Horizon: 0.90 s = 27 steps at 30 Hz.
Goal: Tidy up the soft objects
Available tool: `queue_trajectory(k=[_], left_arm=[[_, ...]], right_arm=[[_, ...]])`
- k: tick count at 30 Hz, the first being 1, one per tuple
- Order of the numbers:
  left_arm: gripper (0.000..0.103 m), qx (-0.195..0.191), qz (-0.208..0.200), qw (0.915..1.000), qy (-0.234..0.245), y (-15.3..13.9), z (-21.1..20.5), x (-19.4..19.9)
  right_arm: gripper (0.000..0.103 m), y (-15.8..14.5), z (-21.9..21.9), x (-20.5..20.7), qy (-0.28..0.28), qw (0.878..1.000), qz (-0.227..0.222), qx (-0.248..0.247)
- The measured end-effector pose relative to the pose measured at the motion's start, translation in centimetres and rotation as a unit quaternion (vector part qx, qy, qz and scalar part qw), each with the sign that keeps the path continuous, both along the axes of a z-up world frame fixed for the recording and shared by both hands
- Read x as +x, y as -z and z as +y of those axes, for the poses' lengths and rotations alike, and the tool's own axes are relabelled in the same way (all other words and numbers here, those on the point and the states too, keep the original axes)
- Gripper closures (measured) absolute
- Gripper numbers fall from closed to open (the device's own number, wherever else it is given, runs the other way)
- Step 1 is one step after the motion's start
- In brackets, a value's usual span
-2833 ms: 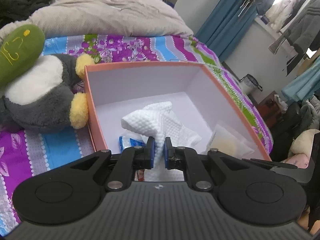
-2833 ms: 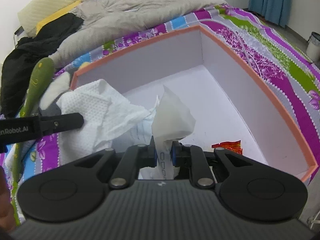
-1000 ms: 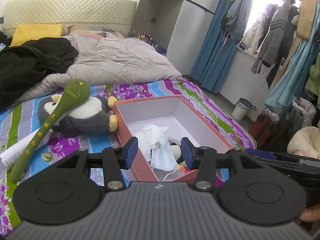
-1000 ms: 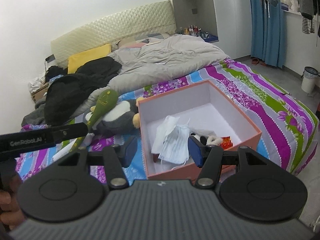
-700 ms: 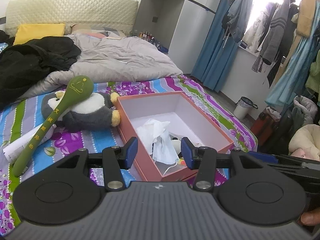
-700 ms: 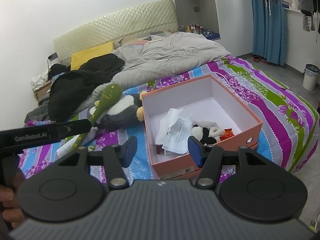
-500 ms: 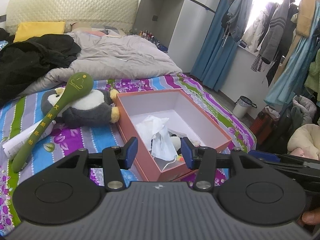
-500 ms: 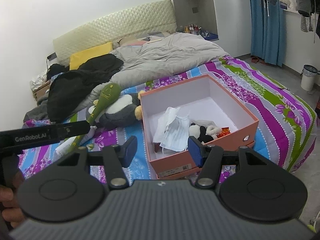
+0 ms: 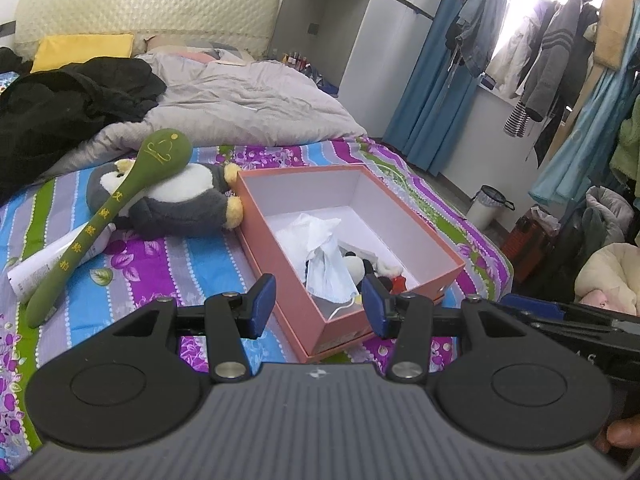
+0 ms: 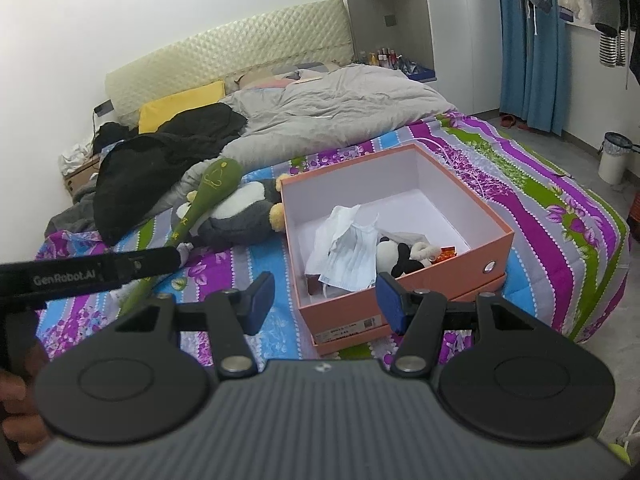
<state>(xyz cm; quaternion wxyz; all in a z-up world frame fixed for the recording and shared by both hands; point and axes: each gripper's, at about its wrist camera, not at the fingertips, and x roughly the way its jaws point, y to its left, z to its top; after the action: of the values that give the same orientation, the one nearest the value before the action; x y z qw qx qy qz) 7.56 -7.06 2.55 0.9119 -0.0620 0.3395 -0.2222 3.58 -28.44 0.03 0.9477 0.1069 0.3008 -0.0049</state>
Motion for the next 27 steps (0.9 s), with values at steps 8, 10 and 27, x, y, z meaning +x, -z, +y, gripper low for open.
queue_trajectory(k=[8, 10, 27], left_arm=[[0.046, 0.003, 0.015, 0.9999, -0.001, 1.1, 0.1, -0.7], [0.026, 0.002, 0.014, 0.9999, -0.006, 1.1, 0.2, -0.8], [0.000, 0.016, 0.013, 0.9994, -0.027, 0.3, 0.8, -0.6]], right_arm=[[0.044, 0.4, 0.1, -0.6, 0.003, 1.000, -0.004, -0.006], [0.038, 0.3, 0.0, -0.6, 0.003, 1.000, -0.006, -0.010], [0.000, 0.3, -0.5, -0.5, 0.038, 0.999, -0.008, -0.034]])
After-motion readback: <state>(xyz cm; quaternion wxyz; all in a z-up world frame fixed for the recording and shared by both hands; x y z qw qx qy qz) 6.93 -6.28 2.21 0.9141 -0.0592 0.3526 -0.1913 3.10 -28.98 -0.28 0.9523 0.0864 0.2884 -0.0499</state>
